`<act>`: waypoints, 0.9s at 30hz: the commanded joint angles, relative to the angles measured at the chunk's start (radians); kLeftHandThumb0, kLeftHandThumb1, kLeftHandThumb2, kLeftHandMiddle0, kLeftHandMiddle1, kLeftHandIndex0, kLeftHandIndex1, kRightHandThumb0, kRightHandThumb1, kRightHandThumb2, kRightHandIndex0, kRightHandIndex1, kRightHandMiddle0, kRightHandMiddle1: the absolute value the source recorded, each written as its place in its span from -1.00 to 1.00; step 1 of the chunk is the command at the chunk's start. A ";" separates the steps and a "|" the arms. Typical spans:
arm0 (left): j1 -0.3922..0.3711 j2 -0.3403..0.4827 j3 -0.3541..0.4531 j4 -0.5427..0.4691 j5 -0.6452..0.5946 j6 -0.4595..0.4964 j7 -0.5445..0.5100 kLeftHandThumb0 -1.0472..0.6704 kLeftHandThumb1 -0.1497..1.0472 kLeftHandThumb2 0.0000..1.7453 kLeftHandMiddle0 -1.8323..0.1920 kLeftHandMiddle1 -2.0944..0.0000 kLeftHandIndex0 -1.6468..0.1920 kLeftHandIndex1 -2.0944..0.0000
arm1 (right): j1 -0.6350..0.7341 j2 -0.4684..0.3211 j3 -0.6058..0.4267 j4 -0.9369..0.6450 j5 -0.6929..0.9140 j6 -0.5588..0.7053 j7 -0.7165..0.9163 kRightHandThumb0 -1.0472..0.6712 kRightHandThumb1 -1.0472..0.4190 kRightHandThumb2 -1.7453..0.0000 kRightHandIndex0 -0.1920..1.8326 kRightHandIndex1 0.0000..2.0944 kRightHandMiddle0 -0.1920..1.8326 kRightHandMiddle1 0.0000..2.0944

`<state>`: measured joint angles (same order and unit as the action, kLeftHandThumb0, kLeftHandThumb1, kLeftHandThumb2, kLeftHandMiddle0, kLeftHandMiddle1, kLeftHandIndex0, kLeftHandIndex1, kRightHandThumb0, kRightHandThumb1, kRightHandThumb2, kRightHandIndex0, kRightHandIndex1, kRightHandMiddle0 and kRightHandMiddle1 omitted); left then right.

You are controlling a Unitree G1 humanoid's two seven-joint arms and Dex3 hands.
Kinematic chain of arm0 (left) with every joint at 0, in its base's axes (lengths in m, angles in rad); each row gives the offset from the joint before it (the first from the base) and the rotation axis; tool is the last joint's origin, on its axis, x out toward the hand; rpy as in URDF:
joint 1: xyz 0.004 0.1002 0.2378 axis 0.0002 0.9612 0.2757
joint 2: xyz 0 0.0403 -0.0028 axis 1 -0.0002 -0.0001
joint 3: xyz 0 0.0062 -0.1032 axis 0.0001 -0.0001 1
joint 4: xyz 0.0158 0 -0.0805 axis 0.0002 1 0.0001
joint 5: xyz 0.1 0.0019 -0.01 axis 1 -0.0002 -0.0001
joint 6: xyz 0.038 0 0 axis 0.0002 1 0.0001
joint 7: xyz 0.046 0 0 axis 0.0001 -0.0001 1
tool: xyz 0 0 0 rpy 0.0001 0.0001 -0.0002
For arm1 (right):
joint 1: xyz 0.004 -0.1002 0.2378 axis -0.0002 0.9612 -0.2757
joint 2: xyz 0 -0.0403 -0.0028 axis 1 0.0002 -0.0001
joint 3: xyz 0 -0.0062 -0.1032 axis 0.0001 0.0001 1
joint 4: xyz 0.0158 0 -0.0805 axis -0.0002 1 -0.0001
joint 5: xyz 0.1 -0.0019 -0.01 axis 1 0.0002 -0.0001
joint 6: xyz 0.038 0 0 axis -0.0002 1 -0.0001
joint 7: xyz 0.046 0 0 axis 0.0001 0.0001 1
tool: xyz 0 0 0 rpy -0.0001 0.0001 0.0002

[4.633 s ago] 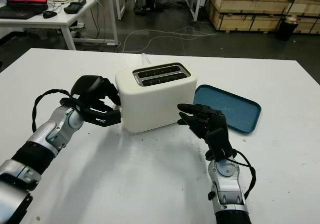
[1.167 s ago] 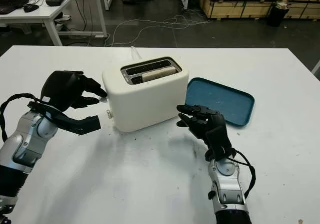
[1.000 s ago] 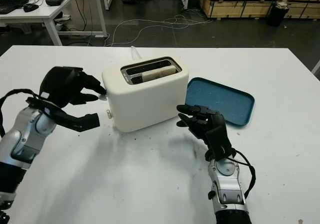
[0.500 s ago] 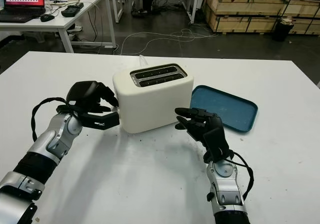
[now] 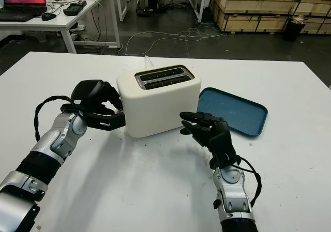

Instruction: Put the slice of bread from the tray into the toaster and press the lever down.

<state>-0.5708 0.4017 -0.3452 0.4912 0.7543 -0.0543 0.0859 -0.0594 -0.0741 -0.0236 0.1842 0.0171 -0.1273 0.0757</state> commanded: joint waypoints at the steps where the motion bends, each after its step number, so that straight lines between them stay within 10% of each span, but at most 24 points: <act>1: 0.099 -0.102 -0.171 0.047 0.011 -0.081 -0.110 0.06 0.53 -0.99 0.05 -0.35 -0.61 0.98 | 0.002 0.002 -0.002 -0.012 -0.009 -0.004 -0.011 -0.34 -0.73 1.00 0.21 -0.28 0.41 -1.00; 5: 0.094 -0.053 -0.146 -0.035 -0.013 -0.083 -0.123 0.05 0.53 -1.00 0.16 -0.64 -0.59 0.99 | 0.002 -0.001 0.000 -0.007 -0.013 -0.010 -0.013 -0.33 -0.73 1.00 0.21 -0.28 0.41 -1.00; 14: 0.211 0.020 -0.094 -0.442 -0.008 -0.088 -0.022 0.03 0.49 -0.99 0.04 -0.51 -0.65 0.97 | -0.003 -0.001 -0.003 0.010 -0.010 -0.019 -0.010 -0.35 -0.73 1.00 0.22 -0.29 0.41 -1.00; 19: 0.237 -0.157 -0.240 -0.019 0.033 0.050 -0.113 0.05 0.56 -0.99 0.05 -0.18 -0.59 0.97 | -0.007 -0.011 -0.010 0.002 -0.009 -0.009 -0.010 -0.34 -0.73 1.00 0.21 -0.30 0.41 -1.00; 27: 0.231 -0.166 -0.263 -0.024 0.016 0.019 -0.117 0.06 0.52 -1.00 0.06 -0.28 -0.61 0.97 | -0.011 -0.007 -0.002 0.006 -0.011 -0.003 -0.004 -0.34 -0.73 1.00 0.22 -0.28 0.41 -1.00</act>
<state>-0.4472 0.4075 -0.3616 0.3237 0.7564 0.0295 0.1543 -0.0598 -0.0775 -0.0252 0.1904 0.0098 -0.1322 0.0686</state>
